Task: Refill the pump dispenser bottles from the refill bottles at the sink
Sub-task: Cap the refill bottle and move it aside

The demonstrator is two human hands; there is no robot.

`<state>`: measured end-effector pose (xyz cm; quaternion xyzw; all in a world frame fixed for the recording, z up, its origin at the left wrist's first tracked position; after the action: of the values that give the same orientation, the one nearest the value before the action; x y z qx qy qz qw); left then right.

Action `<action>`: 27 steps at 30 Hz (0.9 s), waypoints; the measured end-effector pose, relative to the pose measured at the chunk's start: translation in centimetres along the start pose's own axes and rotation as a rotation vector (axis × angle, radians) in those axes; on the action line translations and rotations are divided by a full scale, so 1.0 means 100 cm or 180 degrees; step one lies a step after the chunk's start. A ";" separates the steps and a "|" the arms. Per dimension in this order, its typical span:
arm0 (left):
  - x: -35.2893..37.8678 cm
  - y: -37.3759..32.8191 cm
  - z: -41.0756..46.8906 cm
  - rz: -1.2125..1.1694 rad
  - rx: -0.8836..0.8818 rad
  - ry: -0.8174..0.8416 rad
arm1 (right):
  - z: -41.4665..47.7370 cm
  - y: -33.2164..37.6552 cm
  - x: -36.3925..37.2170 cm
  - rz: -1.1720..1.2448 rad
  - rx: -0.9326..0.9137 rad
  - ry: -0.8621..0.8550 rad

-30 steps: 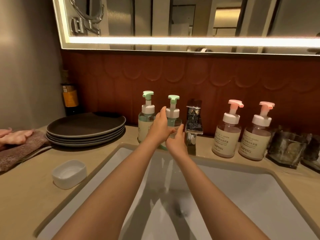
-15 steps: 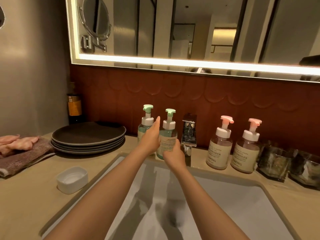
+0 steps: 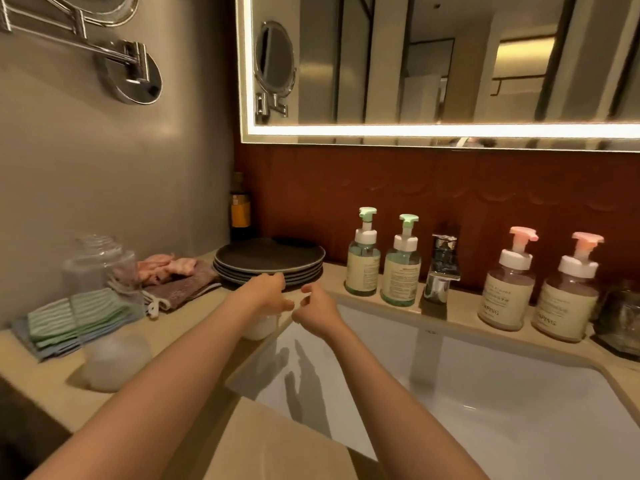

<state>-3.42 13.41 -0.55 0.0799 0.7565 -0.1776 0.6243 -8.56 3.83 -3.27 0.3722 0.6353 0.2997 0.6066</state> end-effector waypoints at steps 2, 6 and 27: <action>0.012 0.015 -0.003 -0.0017 -0.0168 0.0225 | 0.002 0.003 0.012 0.0017 0.0076 0.0092; 0.026 0.035 -0.010 -0.0166 -0.0351 0.0499 | 0.007 0.005 0.031 0.0180 0.0196 0.0234; -0.078 0.056 -0.089 -0.2073 0.0205 -0.0683 | -0.043 0.099 0.012 0.1187 -0.1271 -0.0004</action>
<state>-8.02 22.61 7.50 -0.1653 0.6663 -0.3988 0.6080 -11.73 10.54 4.71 0.3560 0.4838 0.5254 0.6027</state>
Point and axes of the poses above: each hand's wrist, its own z-axis towards the middle knuckle, its own x-axis out of the palm, y = z × x, the point moved 5 cm from there along z, towards the middle knuckle, and after that the axes turned 10 degrees about y, right-handed, at the moved point
